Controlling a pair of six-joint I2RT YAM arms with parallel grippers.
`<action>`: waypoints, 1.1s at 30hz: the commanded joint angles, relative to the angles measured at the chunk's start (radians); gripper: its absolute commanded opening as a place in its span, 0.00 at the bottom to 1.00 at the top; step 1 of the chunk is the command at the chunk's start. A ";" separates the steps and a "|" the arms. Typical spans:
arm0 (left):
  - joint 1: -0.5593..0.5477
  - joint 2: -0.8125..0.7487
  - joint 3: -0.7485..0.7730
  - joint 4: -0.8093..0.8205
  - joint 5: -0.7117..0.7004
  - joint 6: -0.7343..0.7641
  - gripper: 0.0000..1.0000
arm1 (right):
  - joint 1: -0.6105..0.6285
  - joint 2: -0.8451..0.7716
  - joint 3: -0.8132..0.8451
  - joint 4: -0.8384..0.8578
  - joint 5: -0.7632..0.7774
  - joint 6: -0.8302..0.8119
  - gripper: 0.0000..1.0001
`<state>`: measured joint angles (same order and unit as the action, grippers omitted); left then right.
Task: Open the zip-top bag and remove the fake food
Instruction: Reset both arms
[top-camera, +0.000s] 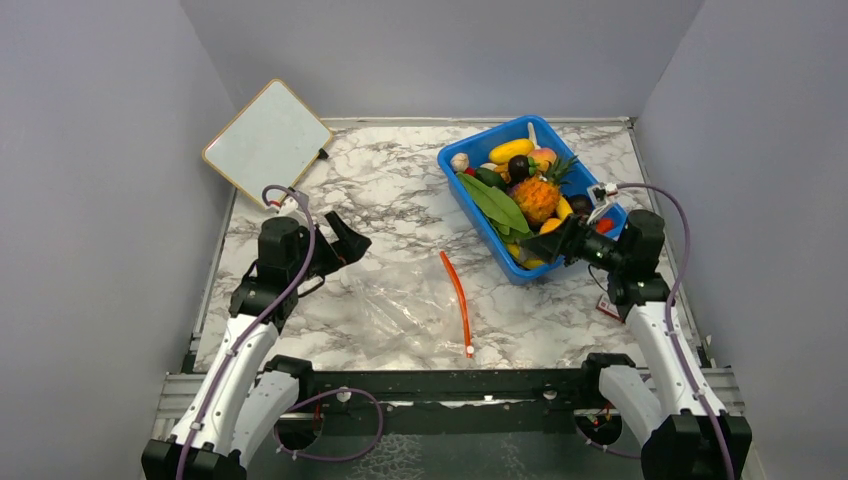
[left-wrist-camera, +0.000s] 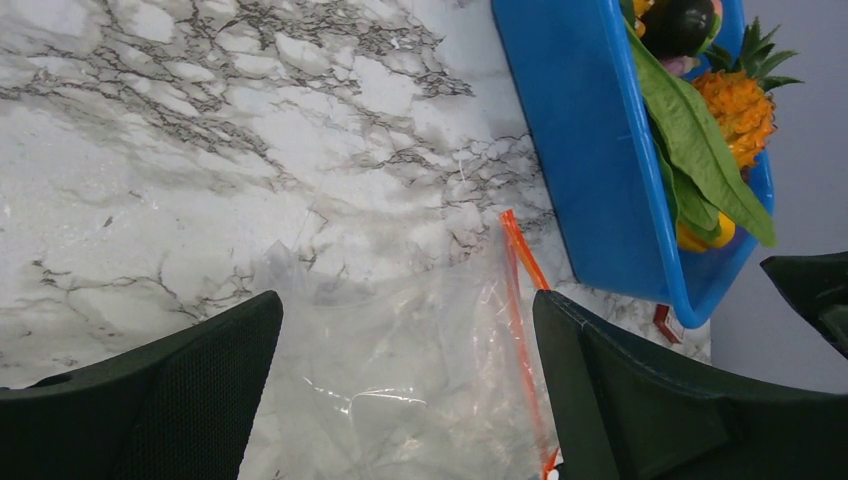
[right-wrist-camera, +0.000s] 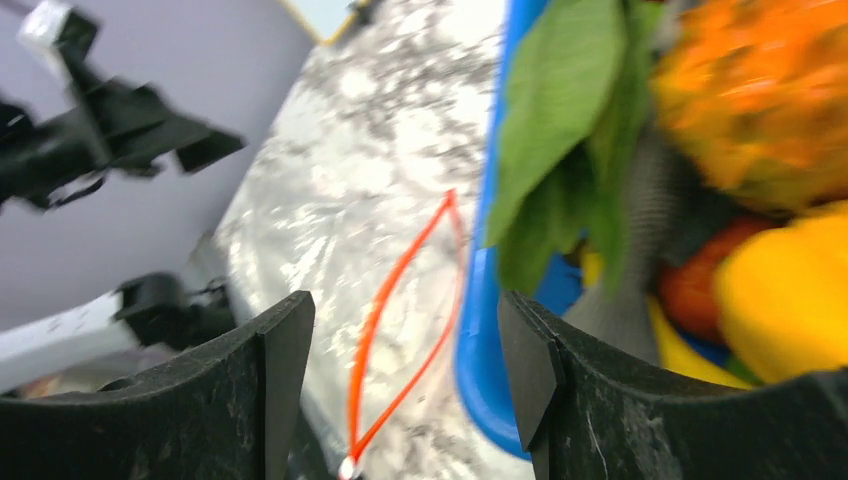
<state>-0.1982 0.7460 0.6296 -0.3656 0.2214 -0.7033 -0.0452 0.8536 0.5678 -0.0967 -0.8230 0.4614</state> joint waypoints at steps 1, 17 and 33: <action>0.002 0.023 0.061 0.036 0.070 0.013 0.99 | 0.001 -0.046 -0.044 0.138 -0.319 0.102 0.68; 0.002 0.072 0.468 -0.257 -0.467 0.178 0.99 | 0.001 -0.217 0.262 -0.102 -0.091 -0.061 1.00; -0.024 0.119 0.573 -0.326 -0.660 0.428 0.99 | 0.001 -0.212 0.393 -0.283 0.808 -0.259 1.00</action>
<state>-0.2089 0.8059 1.1568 -0.6689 -0.4236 -0.4084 -0.0448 0.6357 0.9012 -0.3672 -0.2291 0.2924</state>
